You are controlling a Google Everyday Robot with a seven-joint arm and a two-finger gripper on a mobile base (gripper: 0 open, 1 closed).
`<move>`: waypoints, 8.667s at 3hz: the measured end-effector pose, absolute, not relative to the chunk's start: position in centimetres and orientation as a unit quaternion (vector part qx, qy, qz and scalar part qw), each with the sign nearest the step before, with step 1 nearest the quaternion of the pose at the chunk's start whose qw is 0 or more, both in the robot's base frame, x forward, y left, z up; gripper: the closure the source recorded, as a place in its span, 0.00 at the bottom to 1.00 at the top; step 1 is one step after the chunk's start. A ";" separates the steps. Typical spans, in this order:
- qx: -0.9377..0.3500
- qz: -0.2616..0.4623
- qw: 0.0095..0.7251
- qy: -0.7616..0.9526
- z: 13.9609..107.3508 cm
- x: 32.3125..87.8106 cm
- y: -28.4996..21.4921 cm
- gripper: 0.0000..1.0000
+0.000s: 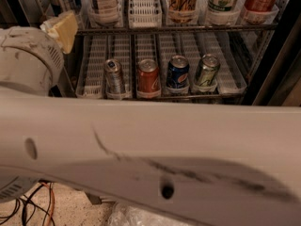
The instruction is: Pick redbull can from top shelf of fridge
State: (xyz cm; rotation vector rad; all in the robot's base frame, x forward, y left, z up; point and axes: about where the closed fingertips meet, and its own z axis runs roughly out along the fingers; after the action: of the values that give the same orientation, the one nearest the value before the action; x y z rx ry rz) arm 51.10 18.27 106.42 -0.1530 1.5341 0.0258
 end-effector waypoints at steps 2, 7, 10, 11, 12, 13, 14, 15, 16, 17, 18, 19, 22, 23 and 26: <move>-0.060 0.003 0.738 0.672 110.8 49.2 18.7 0.29; -0.046 -0.004 0.722 0.690 106.1 54.6 17.4 0.32; -0.044 0.004 0.728 0.684 104.9 58.1 16.8 0.32; -0.053 0.006 0.735 0.676 105.6 59.0 17.2 0.31; -0.058 -0.002 0.747 0.663 106.5 60.8 17.0 0.32; -0.055 -0.002 0.748 0.661 106.4 61.5 17.0 0.34; -0.049 0.006 0.752 0.657 106.1 63.2 17.5 0.40; -0.049 0.007 0.752 0.657 106.1 63.2 17.5 0.40; -0.048 0.006 0.751 0.658 106.1 63.2 17.6 0.59; -0.048 0.006 0.751 0.658 106.1 63.2 17.6 0.82; -0.048 0.006 0.751 0.658 106.1 63.2 17.6 1.00; -0.049 0.006 0.756 0.653 107.0 62.6 17.4 1.00; -0.066 0.013 0.782 0.620 116.0 55.9 14.1 1.00; -0.102 0.055 0.764 0.635 116.9 51.7 15.1 1.00; -0.103 0.064 0.759 0.639 117.0 51.0 15.2 1.00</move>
Offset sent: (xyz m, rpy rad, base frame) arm -0.0159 0.0045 0.0469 0.0025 -0.0590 -0.0379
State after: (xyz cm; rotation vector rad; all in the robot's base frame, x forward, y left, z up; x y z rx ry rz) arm 51.03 15.19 117.00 -0.2251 1.3926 0.1383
